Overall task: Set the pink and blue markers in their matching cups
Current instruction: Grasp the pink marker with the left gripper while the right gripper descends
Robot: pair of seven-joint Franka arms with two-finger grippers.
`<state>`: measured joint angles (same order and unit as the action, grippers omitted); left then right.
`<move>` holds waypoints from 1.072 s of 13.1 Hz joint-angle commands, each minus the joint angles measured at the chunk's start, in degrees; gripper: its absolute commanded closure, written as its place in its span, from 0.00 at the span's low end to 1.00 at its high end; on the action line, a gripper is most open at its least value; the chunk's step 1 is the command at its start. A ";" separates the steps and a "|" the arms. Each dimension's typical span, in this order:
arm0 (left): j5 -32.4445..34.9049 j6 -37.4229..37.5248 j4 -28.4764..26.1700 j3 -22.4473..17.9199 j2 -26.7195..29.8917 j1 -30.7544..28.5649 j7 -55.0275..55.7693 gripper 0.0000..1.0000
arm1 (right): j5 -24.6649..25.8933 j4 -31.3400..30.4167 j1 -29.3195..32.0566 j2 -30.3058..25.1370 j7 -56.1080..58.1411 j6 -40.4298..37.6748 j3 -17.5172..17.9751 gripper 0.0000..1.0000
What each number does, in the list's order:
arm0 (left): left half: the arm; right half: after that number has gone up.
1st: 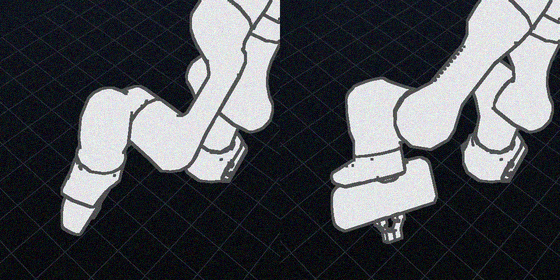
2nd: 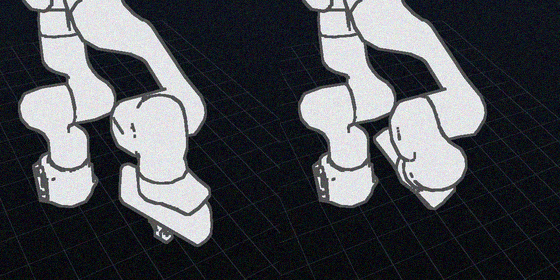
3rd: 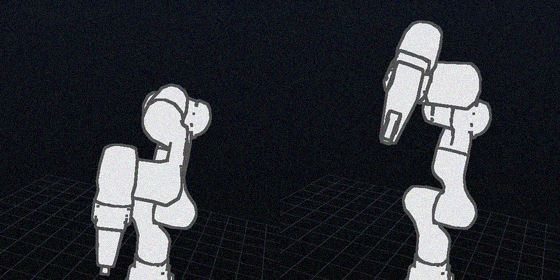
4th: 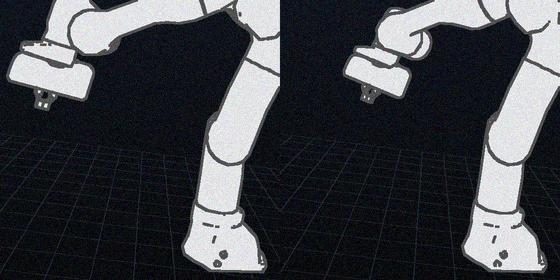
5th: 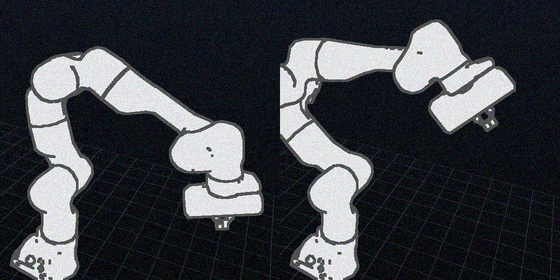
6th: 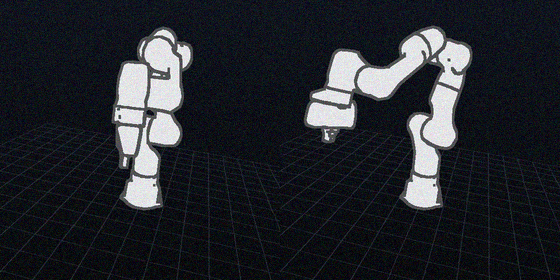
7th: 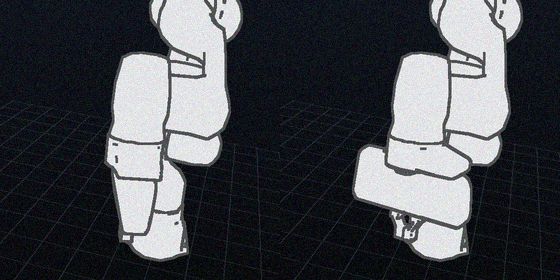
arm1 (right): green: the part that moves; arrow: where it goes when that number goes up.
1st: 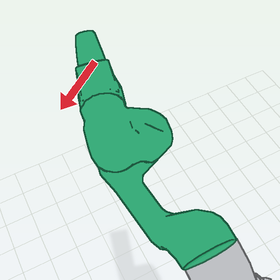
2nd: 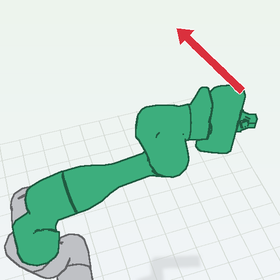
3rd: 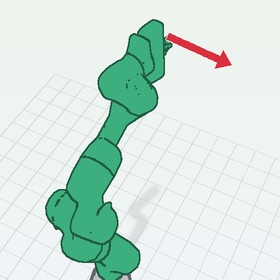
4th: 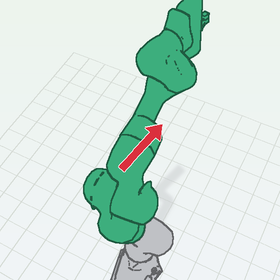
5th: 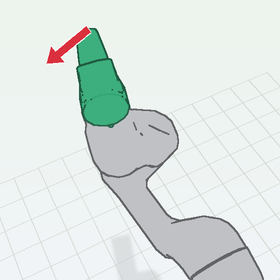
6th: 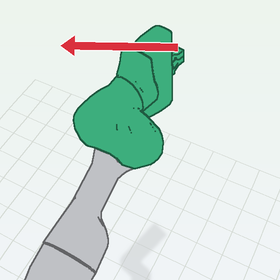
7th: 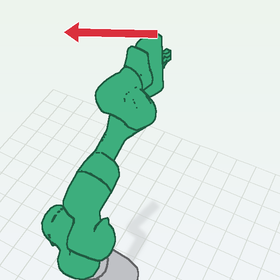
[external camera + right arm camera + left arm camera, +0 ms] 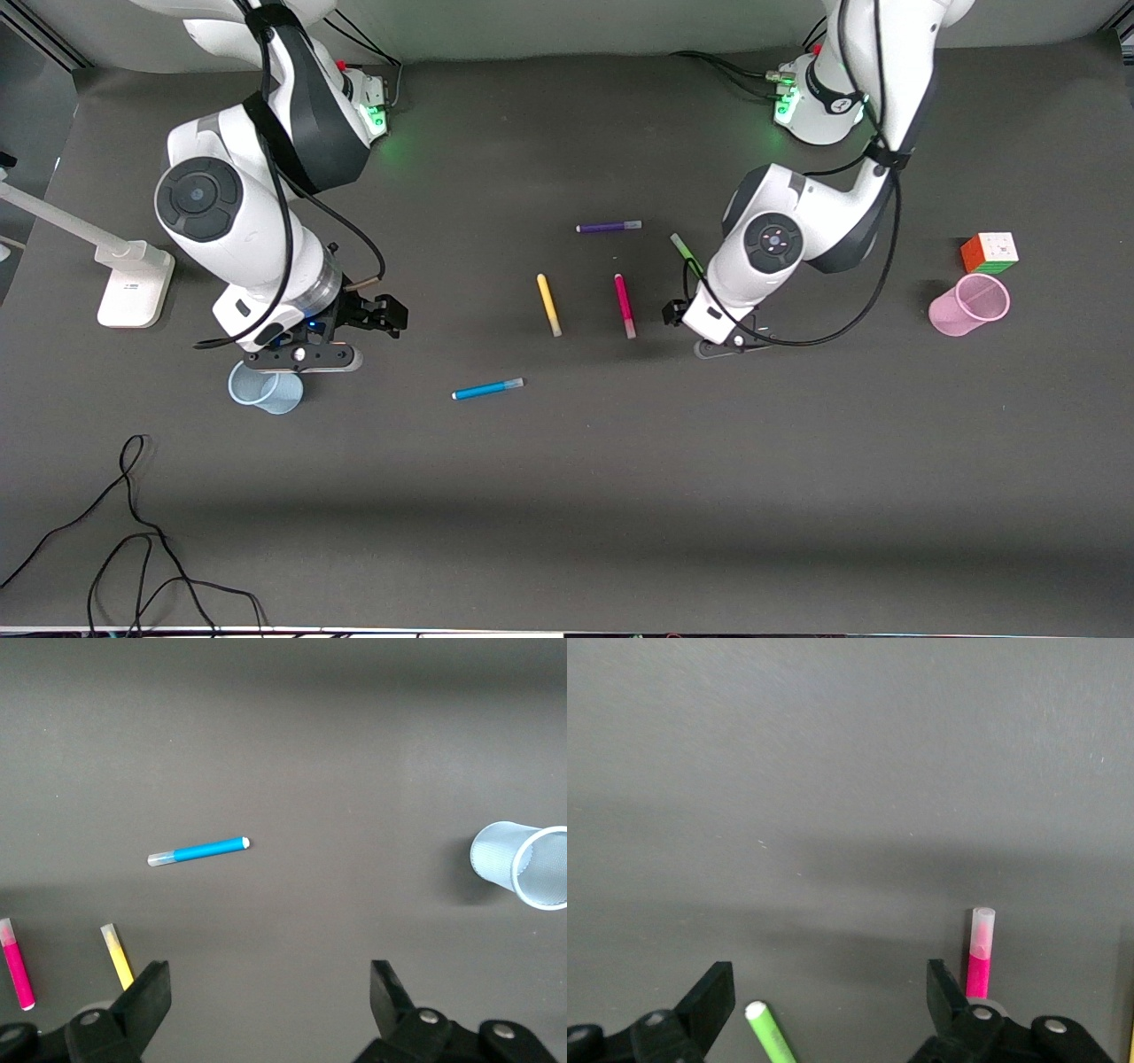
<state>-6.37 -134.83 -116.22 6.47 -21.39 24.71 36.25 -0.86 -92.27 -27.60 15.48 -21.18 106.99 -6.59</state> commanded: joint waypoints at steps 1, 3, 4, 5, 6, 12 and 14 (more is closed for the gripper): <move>-0.23 -3.05 1.61 -0.76 -3.20 4.28 6.17 0.04 | -0.90 1.83 -1.75 2.09 1.66 0.58 -0.53 0.00; -0.22 -5.17 2.84 -0.84 -5.41 6.39 7.60 0.05 | -0.99 1.65 -3.42 3.14 -1.39 2.60 -0.53 0.00; -0.22 -5.44 3.54 -0.76 -6.46 6.57 7.78 0.06 | -1.08 1.83 -3.42 3.93 -6.63 3.04 -0.53 0.00; -0.22 -6.23 3.90 -0.76 -7.34 6.84 7.78 0.07 | -1.16 1.66 -3.43 4.29 -13.39 4.01 -0.53 0.00; -0.22 -7.45 3.90 -0.76 -8.22 7.54 7.78 0.07 | -1.60 1.74 -3.43 4.81 -19.37 4.45 -0.53 0.00; -0.22 -13.53 4.60 -0.84 -12.36 10.26 11.65 0.10 | -8.19 1.74 -2.55 5.17 -42.80 4.89 -1.14 0.00; -0.22 -13.62 4.69 -0.84 -12.71 10.44 11.65 0.10 | -7.94 2.18 -2.46 6.66 -50.15 4.89 -1.14 0.00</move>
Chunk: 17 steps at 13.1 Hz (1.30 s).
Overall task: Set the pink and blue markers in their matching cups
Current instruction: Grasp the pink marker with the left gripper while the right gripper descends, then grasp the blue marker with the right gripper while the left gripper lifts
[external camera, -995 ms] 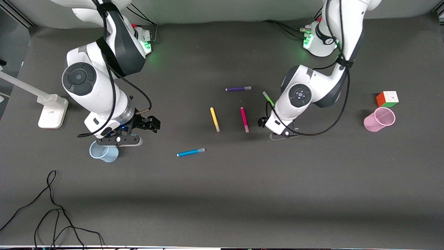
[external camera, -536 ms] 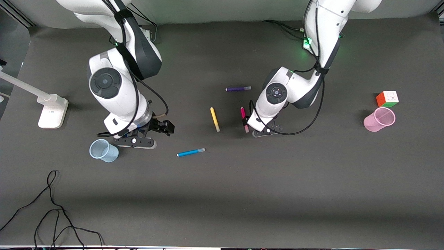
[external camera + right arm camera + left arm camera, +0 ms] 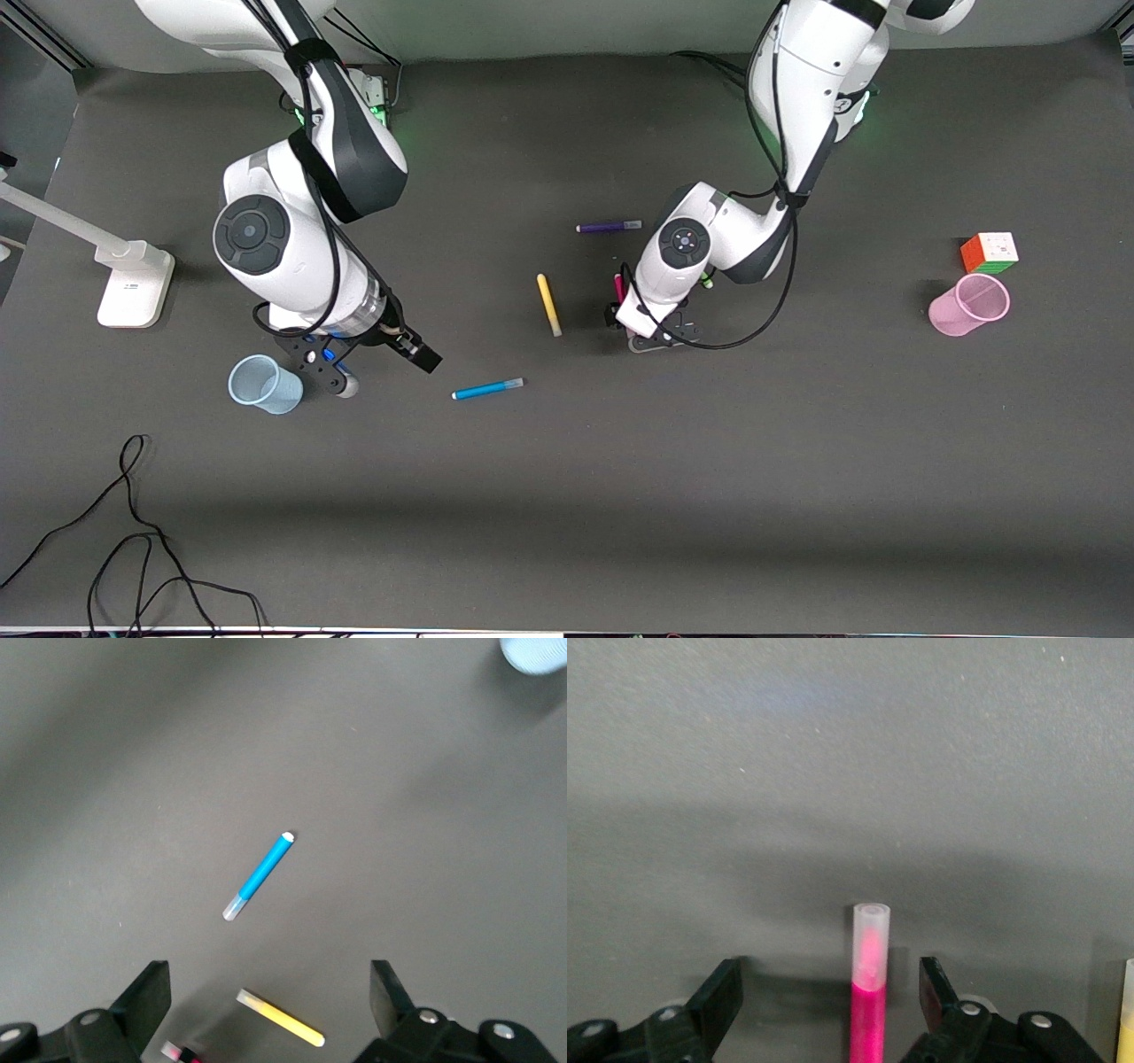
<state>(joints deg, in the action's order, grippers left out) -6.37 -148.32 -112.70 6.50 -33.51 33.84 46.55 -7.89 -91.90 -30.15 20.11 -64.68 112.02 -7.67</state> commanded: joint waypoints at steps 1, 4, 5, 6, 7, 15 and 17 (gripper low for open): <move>0.04 -0.04 1.08 -0.87 -0.59 1.67 1.27 0.16 | -0.90 1.81 0.18 2.30 -9.65 -0.14 -0.06 0.00; 0.57 0.14 1.08 -0.87 -0.59 2.20 0.66 0.49 | -0.81 1.99 0.18 3.52 -18.00 -0.14 -0.06 0.00; 0.57 0.14 1.08 -0.87 -0.59 2.20 0.57 0.67 | -0.72 2.25 0.09 4.49 -19.94 -0.05 -0.06 0.00; 0.57 0.14 1.08 -0.87 -0.59 2.28 0.56 0.80 | -0.99 2.86 0.18 5.54 -22.57 0.30 -0.06 0.00; 0.57 0.14 1.08 -0.87 -0.59 2.28 0.56 0.95 | -0.99 3.13 0.09 6.16 -26.60 1.00 -0.06 0.00; 0.66 8.80 2.65 -1.57 4.67 -0.08 -2.41 1.00 | -1.16 6.65 -2.55 13.80 -44.30 5.48 0.46 0.00; 0.66 19.50 5.11 -1.49 9.23 -3.67 -7.23 1.00 | -1.25 6.74 -2.81 16.18 -46.32 8.64 0.46 0.00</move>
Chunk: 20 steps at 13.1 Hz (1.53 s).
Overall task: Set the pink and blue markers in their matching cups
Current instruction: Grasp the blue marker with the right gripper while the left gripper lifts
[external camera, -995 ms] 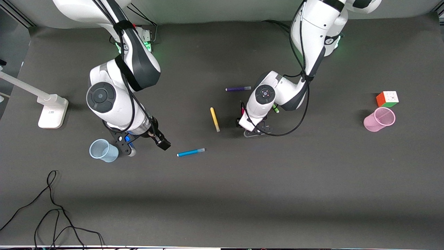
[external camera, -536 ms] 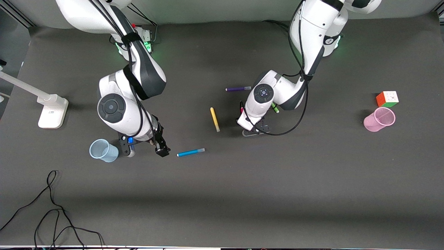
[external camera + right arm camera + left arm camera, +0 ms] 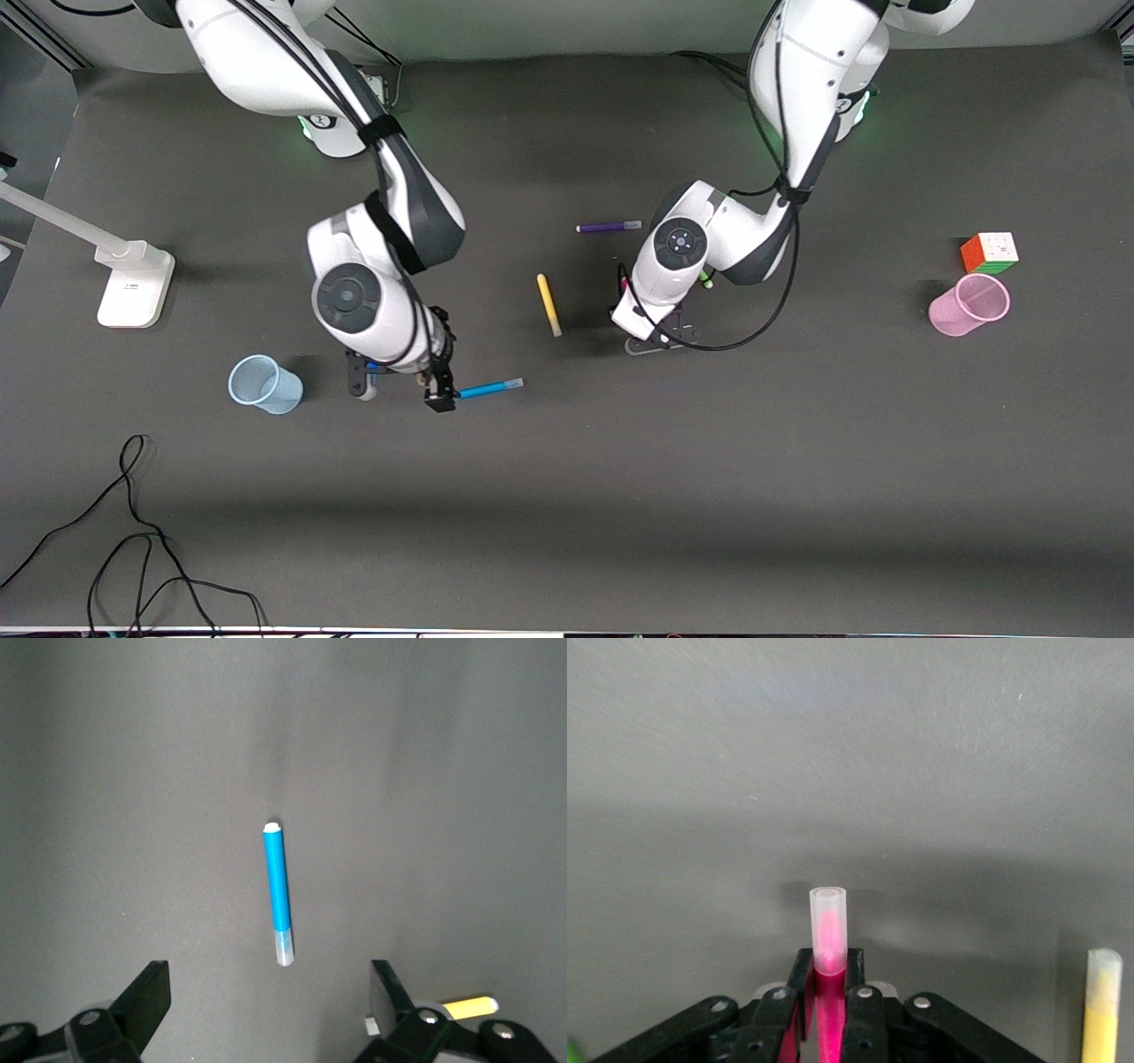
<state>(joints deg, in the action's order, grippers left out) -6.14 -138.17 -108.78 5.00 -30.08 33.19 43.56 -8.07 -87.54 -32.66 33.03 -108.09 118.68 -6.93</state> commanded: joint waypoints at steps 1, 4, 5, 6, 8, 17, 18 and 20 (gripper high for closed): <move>0.43 15.50 2.59 0.09 8.26 -4.96 -6.97 1.00 | -1.07 2.37 -0.90 4.49 -3.44 3.65 -0.27 0.00; 0.43 35.97 11.09 0.10 13.72 -10.50 -14.44 1.00 | -1.24 2.37 -1.17 8.18 -4.93 8.49 -0.10 0.00; 0.51 42.30 15.04 0.01 14.26 -12.17 -15.86 1.00 | -2.11 2.37 -1.87 9.32 -4.94 9.72 -0.10 0.00; 0.95 48.19 18.65 0.01 14.44 -14.36 -17.87 1.00 | -2.56 2.28 -2.31 10.38 -4.94 11.04 -0.10 0.00; 3.49 54.91 21.15 0.01 16.62 -17.01 -23.66 1.00 | -2.74 2.20 -2.93 12.14 -5.03 12.63 -0.10 0.00; 11.25 46.51 20.54 0.10 23.40 -33.35 -78.57 1.00 | -4.50 1.76 -5.12 15.93 -4.85 17.64 0.08 0.09; 8.89 46.15 20.01 0.10 23.67 -35.54 -81.58 1.00 | -4.41 1.76 -5.13 15.93 -4.76 17.73 0.08 0.21; 4.84 44.31 17.30 0.10 24.72 -39.68 -88.25 1.00 | -4.41 1.67 -5.13 15.84 -4.24 17.64 0.08 0.36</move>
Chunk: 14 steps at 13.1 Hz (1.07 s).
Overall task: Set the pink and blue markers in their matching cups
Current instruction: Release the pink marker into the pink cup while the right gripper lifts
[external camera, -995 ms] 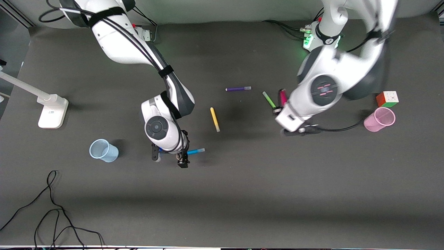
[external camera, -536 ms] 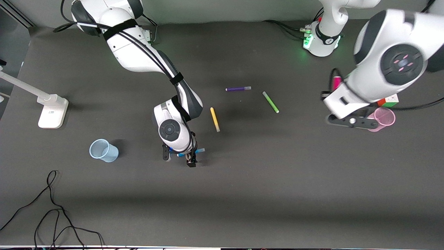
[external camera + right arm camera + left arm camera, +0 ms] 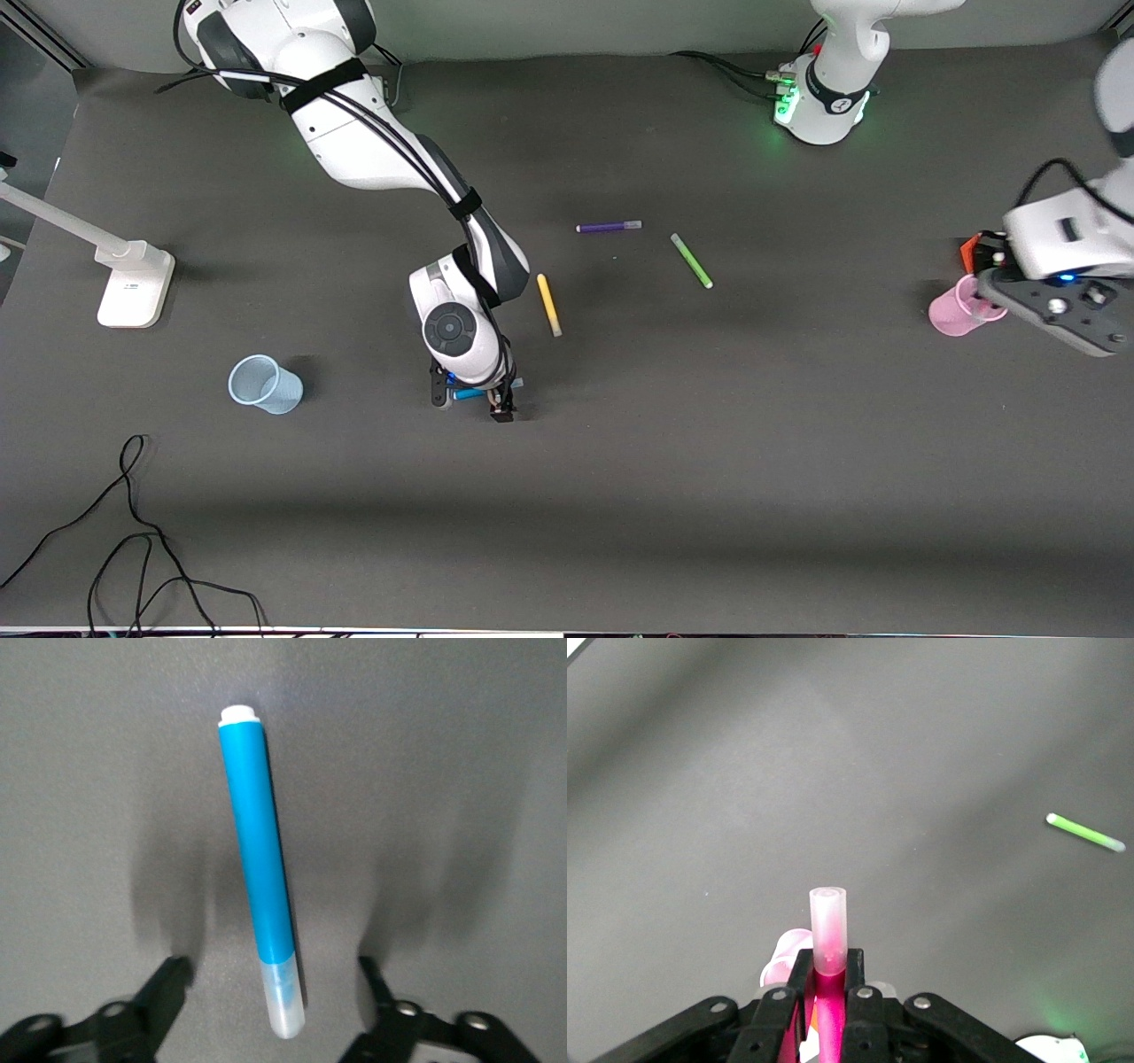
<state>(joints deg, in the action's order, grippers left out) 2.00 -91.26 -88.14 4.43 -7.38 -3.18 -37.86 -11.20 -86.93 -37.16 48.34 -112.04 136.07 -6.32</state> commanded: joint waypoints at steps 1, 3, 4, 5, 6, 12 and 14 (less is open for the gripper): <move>-5.92 -4.52 -6.22 0.67 2.97 -5.67 -12.62 1.00 | -1.28 1.06 -0.55 0.53 -0.11 0.25 -0.53 0.45; -13.47 -9.87 -13.77 0.58 4.73 -11.99 -25.44 1.00 | -1.28 0.88 -0.55 0.27 0.06 0.16 -0.53 0.61; -16.47 -11.99 -16.68 0.58 4.91 -14.81 -31.25 1.00 | -1.28 0.88 -0.55 0.18 0.15 0.08 -0.62 0.70; -19.98 -13.14 -18.71 0.58 4.57 -17.71 -36.18 1.00 | -1.28 0.88 -0.55 0.18 0.15 0.08 -0.62 0.76; -22.54 -13.93 -20.56 0.58 4.39 -20.09 -40.32 1.00 | -1.28 0.88 -0.55 0.09 0.24 -0.01 -0.62 0.83; -36.78 -18.24 -33.57 0.58 3.60 -31.53 -65.72 1.00 | -0.58 1.06 -0.28 -0.78 0.33 -0.54 -0.88 1.00; -41.53 -18.69 -34.29 0.58 0.80 -33.63 -74.51 1.00 | -0.40 1.41 -0.20 -2.36 0.50 -2.72 -1.15 1.00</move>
<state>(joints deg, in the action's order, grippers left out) -35.32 -108.66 -120.12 4.28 -6.17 -34.80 -105.04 -11.20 -85.89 -37.14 48.03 -112.01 135.98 -6.83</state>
